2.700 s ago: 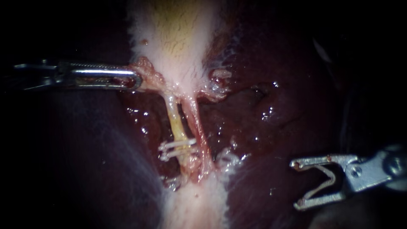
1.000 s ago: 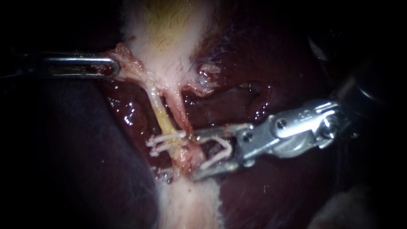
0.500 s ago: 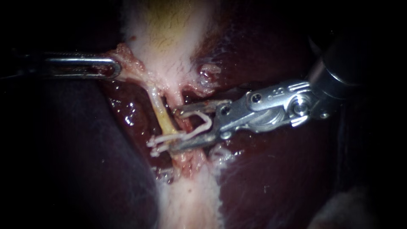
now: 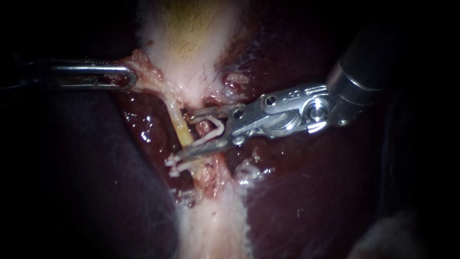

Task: Clipping third clip left tube

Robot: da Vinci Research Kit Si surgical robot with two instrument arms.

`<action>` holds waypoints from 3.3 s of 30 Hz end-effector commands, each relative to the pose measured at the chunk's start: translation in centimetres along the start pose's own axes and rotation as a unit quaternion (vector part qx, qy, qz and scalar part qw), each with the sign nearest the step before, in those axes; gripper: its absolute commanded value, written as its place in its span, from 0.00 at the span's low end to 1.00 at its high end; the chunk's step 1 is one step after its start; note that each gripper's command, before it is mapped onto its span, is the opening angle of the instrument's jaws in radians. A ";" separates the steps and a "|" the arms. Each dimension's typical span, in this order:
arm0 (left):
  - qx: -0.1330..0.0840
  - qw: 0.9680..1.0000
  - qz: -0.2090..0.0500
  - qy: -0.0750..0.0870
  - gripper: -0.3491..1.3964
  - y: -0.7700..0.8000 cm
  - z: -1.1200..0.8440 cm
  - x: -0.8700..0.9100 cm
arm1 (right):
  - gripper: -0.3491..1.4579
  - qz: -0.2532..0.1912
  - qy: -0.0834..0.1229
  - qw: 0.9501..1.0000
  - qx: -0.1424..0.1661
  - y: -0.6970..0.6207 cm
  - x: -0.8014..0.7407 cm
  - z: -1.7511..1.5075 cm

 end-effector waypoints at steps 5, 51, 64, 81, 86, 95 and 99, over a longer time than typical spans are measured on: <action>0.001 1.000 0.000 0.000 0.00 0.00 0.00 0.01 | 0.46 0.000 0.000 1.000 -0.003 0.08 0.00 0.05; -0.001 1.000 0.001 0.000 0.00 -0.01 0.00 -0.02 | 0.42 0.042 0.118 0.990 0.068 -0.14 0.49 0.24; -0.001 1.000 0.001 0.000 0.00 -0.01 0.01 -0.02 | 0.33 0.057 0.117 0.989 0.068 -0.12 0.47 0.23; -0.001 1.000 0.001 0.000 0.00 -0.02 0.01 -0.02 | 0.10 0.087 0.117 0.987 0.064 -0.12 0.45 0.18; -0.001 1.000 0.001 0.000 0.00 -0.02 0.01 -0.02 | 0.00 0.104 0.117 0.985 0.067 -0.13 0.43 0.16; -0.001 1.000 0.001 0.000 0.00 -0.02 0.01 -0.02 | 0.00 0.122 0.096 0.986 0.068 -0.11 0.44 0.15; -0.001 1.000 0.001 0.000 0.00 -0.02 0.01 -0.02 | 0.00 0.121 0.094 0.986 0.070 -0.10 0.42 0.15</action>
